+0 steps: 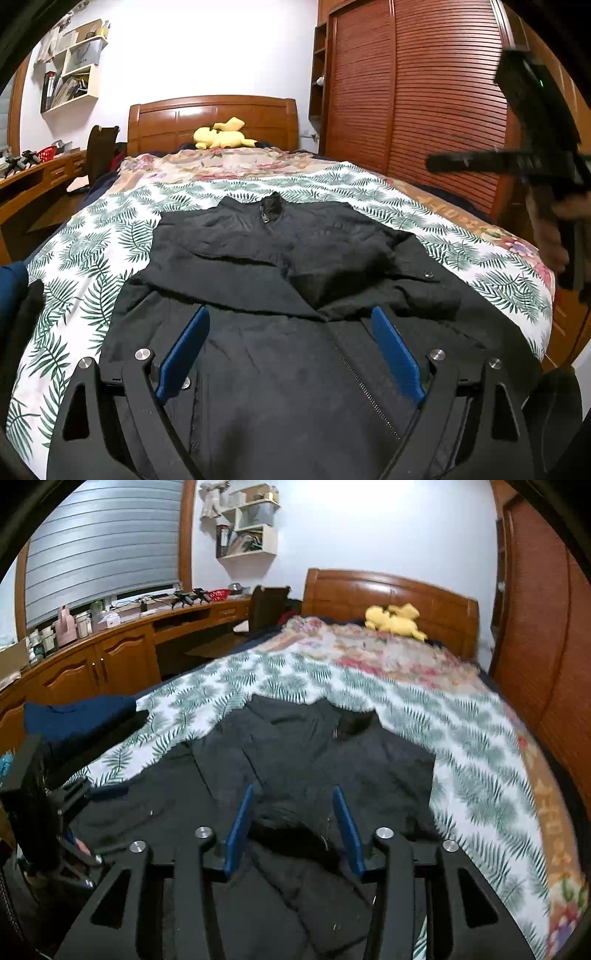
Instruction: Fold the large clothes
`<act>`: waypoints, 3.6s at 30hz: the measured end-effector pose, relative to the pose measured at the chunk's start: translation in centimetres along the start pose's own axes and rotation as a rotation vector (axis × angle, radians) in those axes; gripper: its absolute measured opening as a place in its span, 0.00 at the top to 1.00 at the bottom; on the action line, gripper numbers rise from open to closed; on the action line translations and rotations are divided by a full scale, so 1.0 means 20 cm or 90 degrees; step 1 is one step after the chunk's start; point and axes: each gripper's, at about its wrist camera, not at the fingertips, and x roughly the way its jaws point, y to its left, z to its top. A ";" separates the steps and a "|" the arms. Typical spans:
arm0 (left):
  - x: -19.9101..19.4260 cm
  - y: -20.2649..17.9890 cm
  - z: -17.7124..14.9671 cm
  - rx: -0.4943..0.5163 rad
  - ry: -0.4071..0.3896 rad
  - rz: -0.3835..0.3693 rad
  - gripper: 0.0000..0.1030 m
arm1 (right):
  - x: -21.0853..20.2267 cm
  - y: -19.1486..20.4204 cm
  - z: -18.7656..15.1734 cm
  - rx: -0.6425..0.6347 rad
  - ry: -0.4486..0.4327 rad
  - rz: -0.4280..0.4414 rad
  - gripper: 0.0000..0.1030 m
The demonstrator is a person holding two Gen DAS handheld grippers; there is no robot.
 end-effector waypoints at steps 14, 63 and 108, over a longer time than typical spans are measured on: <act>0.12 -0.11 -0.05 0.023 0.049 -0.007 0.13 | 0.37 -0.26 -0.21 0.055 0.067 -0.035 0.53; 0.82 -0.68 0.21 0.179 0.252 -0.014 0.82 | 0.35 -0.43 -0.39 0.093 0.045 0.026 0.53; 0.80 -0.63 0.41 0.119 0.190 0.027 0.38 | 0.31 -0.48 -0.36 0.105 0.009 0.028 0.53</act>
